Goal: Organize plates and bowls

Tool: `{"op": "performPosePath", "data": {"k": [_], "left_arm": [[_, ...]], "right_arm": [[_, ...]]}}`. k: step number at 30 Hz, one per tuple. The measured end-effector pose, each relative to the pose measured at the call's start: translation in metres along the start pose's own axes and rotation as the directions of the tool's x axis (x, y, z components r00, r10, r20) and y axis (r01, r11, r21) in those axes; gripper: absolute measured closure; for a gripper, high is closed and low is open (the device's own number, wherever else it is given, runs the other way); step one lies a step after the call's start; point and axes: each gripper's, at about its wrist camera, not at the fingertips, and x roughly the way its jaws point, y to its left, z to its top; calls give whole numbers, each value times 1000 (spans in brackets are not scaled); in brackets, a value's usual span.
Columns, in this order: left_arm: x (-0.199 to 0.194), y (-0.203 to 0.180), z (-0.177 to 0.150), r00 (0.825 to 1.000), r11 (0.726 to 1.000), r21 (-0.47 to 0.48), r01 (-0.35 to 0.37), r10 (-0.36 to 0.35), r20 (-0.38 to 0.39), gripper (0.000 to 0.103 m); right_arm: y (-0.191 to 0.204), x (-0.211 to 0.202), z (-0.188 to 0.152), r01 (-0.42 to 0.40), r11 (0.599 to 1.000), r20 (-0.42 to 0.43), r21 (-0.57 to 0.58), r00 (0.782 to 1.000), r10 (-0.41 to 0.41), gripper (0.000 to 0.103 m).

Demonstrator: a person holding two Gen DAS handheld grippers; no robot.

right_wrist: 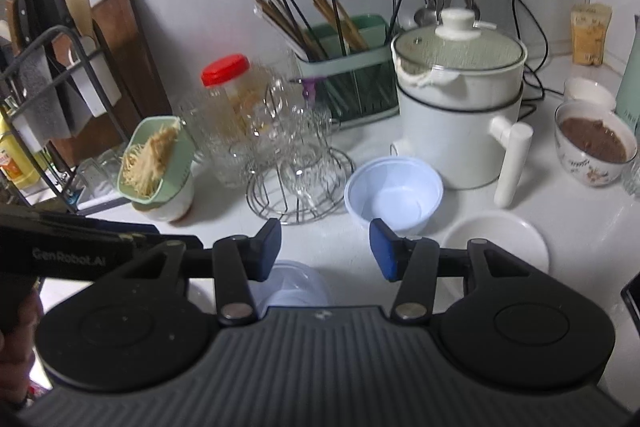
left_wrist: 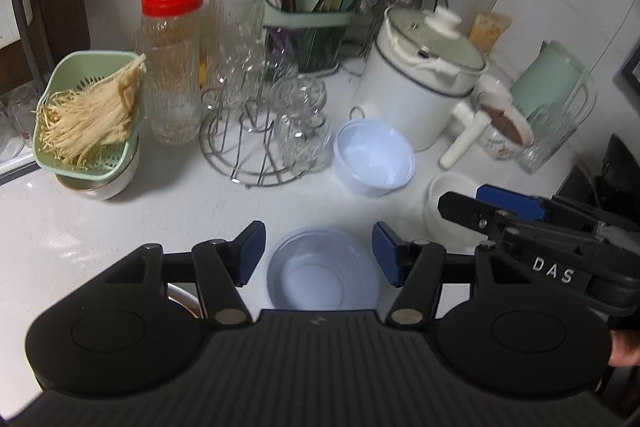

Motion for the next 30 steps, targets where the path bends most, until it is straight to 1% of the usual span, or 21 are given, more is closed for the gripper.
{"op": "performPosePath", "data": {"k": [4,10,12,23,30], "left_arm": [[-4,-6,0,1000,1000,10,-14,13,23,36],[3,-14,4,1000,1000,29,-7,6,18,35],[6,-18,5,1000,999,40,-1,1,14,35],[25,-44,10,997,994,88,71,-70,-11,34],[40,-53,10,996,992,94,86,-82,-41,34]], "right_arm": [[-3,-5,-1,14,1000,20,-7,1000,-14,51],[-15,-9,-2,43,999,34,17,998,-43,51],[-17,-11,-4,67,998,43,17,997,-67,51],[-43,-24,-16,157,983,35,90,986,-161,51],[-57,-27,-24,187,975,17,123,982,-191,51]]}}
